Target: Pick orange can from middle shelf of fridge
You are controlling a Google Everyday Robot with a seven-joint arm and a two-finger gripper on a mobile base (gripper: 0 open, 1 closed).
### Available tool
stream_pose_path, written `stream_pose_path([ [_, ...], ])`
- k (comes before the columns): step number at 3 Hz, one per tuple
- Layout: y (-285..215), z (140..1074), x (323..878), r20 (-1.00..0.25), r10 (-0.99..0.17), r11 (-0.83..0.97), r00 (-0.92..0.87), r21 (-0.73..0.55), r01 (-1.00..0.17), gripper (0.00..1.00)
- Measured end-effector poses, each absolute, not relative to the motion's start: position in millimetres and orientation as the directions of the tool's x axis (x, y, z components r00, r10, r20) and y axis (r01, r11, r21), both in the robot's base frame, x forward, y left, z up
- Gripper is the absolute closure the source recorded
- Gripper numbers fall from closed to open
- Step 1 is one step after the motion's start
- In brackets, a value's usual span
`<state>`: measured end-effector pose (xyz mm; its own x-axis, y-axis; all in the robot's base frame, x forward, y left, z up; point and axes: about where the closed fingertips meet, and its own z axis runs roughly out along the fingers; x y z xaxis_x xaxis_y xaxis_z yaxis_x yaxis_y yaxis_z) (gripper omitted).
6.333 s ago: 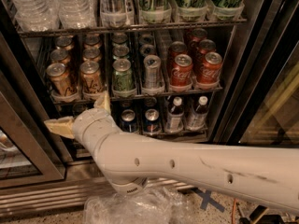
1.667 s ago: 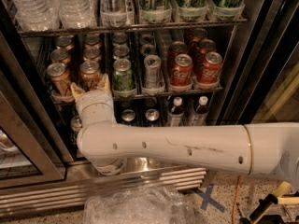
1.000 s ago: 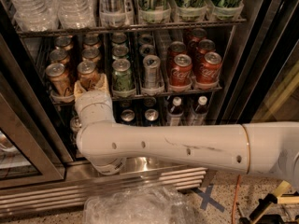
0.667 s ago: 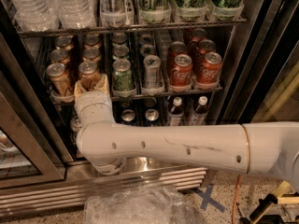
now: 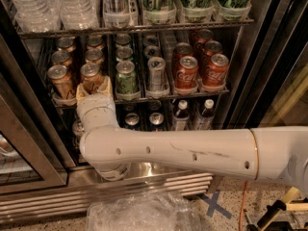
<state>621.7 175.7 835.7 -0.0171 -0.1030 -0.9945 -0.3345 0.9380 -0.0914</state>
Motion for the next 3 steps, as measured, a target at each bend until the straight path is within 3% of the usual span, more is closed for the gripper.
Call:
stream_pose_path([
  [3,167.0,868.7,610.5,-0.992,-0.109,0.933,0.06,-0.123,-0.339,1.0],
])
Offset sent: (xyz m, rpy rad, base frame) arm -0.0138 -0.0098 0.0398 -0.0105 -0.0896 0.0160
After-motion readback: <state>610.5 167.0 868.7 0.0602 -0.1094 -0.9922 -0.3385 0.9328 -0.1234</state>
